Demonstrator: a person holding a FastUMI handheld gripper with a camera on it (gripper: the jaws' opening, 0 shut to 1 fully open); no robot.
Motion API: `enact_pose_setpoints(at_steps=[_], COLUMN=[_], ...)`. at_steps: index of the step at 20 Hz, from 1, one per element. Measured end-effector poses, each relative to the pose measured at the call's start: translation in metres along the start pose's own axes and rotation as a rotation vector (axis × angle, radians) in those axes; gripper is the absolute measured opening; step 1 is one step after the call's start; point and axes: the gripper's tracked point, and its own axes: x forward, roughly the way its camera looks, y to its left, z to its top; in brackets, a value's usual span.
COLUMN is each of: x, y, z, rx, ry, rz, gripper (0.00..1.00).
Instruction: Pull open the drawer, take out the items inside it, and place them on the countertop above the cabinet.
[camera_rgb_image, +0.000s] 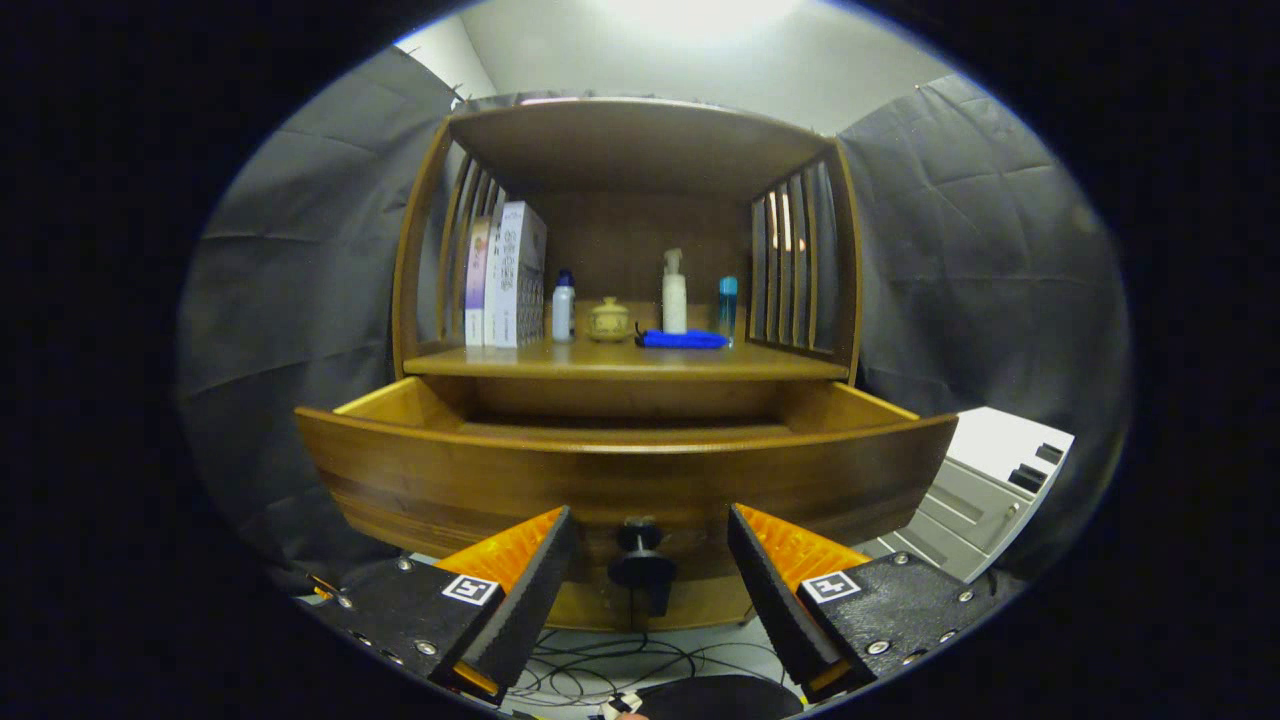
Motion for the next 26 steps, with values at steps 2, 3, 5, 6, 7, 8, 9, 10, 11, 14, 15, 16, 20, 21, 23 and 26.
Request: enact_pose_setpoints(at_steps=[2,3,5,6,7,8,9,10,11,14,15,16,20,21,23,26], x=[-0.002,-0.002,0.002,0.005,0.009,0.014,0.02,0.027,0.033,0.055,0.062,0.07,0.095,0.1,0.111,0.126], y=[0.001,0.003,0.004,0.006,0.01,0.014,0.018,0.022,0.025,0.024,0.021,0.023,0.029,0.025,0.016,-0.003], z=[0.021,0.032,0.054,0.062,0.068,0.07,0.075,0.077,0.079,0.083,0.082,0.076,0.053,0.047,0.037,0.019], rx=[-0.014,-0.027,-0.061,-0.072,-0.082,-0.088,-0.093,-0.098,-0.104,-0.131,-0.132,-0.124,-0.102,-0.099,-0.091,-0.048], ry=[-0.034,-0.052,-0.081,-0.083,-0.078,-0.064,-0.053,-0.04,-0.02,0.036,0.066,0.104,0.245,0.278,0.34,0.423], rz=[-0.003,-0.005,-0.026,-0.033,-0.027,-0.023,-0.02,-0.014,-0.015,-0.052,-0.085,-0.099,-0.1,-0.109,-0.125,-0.19], gripper=[0.94,0.94,0.94,0.94,0.94,0.94,0.94,0.94,0.94,0.95,0.95,0.95,0.95,0.95,0.95,0.95])
